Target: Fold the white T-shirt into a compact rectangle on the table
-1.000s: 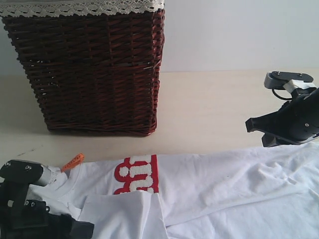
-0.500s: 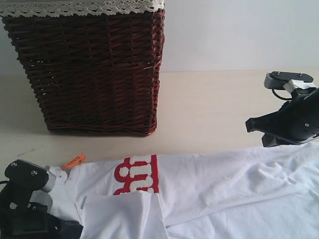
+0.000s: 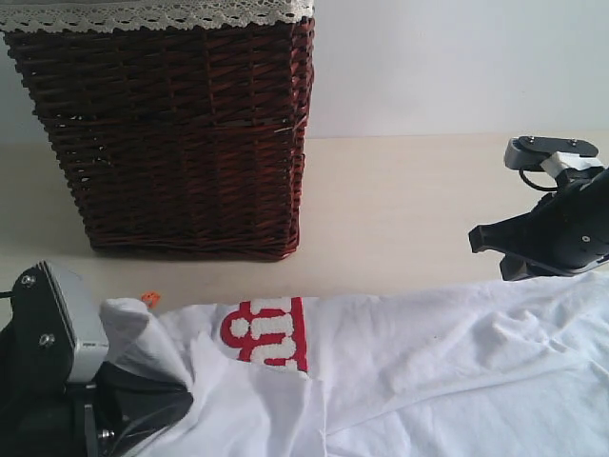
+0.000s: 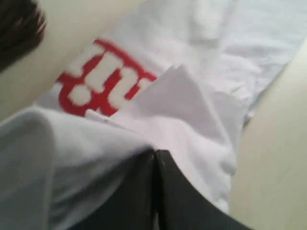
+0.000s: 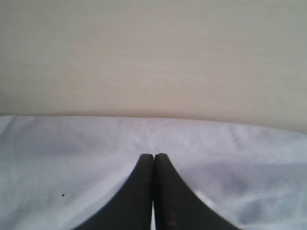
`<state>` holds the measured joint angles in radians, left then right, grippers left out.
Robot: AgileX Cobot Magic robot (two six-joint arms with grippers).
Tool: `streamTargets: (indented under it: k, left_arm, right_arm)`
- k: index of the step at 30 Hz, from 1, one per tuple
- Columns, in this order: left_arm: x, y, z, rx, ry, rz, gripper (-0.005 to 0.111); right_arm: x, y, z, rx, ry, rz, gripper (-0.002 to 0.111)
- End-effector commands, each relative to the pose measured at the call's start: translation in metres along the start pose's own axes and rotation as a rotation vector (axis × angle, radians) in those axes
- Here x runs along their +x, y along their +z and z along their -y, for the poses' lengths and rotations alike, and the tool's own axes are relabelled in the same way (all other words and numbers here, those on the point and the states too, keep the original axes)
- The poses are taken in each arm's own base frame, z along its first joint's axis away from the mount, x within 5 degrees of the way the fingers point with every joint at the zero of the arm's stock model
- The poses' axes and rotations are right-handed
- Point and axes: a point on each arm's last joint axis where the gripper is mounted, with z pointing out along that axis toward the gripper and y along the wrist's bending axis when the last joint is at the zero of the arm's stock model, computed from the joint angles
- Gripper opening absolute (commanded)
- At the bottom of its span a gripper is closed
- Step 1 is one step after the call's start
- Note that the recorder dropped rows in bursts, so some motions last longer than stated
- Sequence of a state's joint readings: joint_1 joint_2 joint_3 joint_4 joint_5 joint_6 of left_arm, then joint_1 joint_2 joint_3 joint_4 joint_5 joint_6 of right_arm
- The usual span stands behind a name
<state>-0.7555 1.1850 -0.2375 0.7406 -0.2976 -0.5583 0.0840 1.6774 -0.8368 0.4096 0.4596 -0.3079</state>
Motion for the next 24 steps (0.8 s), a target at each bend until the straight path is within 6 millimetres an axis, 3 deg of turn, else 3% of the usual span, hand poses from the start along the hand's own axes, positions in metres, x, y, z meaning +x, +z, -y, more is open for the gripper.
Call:
streamTargets:
  k: [1,5,7,11,13,18,21,24]
  left_arm:
    - [-0.006,-0.003,0.007,0.071,0.094,0.078,0.000]
    - [0.004,-0.002,-0.008,-0.071,-0.030,-0.039,0.007]
    - [0.005,-0.002,-0.012,-0.093,-0.064,-0.041,0.020]
    - [0.010,-0.003,-0.023,-0.162,-0.174,-0.067,0.059]
    - [0.016,-0.007,-0.034,-0.242,-0.294,-0.107,0.070]
    - [0.026,-0.016,-0.056,-0.377,-0.531,-0.122,0.050]
    - [0.032,-0.018,-0.070,-0.446,-0.663,-0.119,0.061]
    - [0.038,-0.014,-0.083,-0.488,-0.726,-0.157,0.061]
  right_arm:
    - [0.000,0.000,0.001,0.007,-0.014,0.010,0.000]
    - [0.000,0.000,0.001,0.005,-0.014,0.005,0.000]
    - [0.001,0.000,0.001,0.002,-0.014,-0.004,0.000]
    - [0.002,0.000,0.001,-0.001,-0.014,-0.013,0.000]
    - [0.002,0.000,0.001,-0.001,-0.014,-0.013,0.000]
    - [0.002,0.000,0.001,-0.001,-0.014,-0.013,0.000]
    - [0.002,0.000,0.001,-0.001,-0.014,-0.013,0.000]
    - [0.000,-0.002,0.000,-0.001,-0.026,-0.002,0.000]
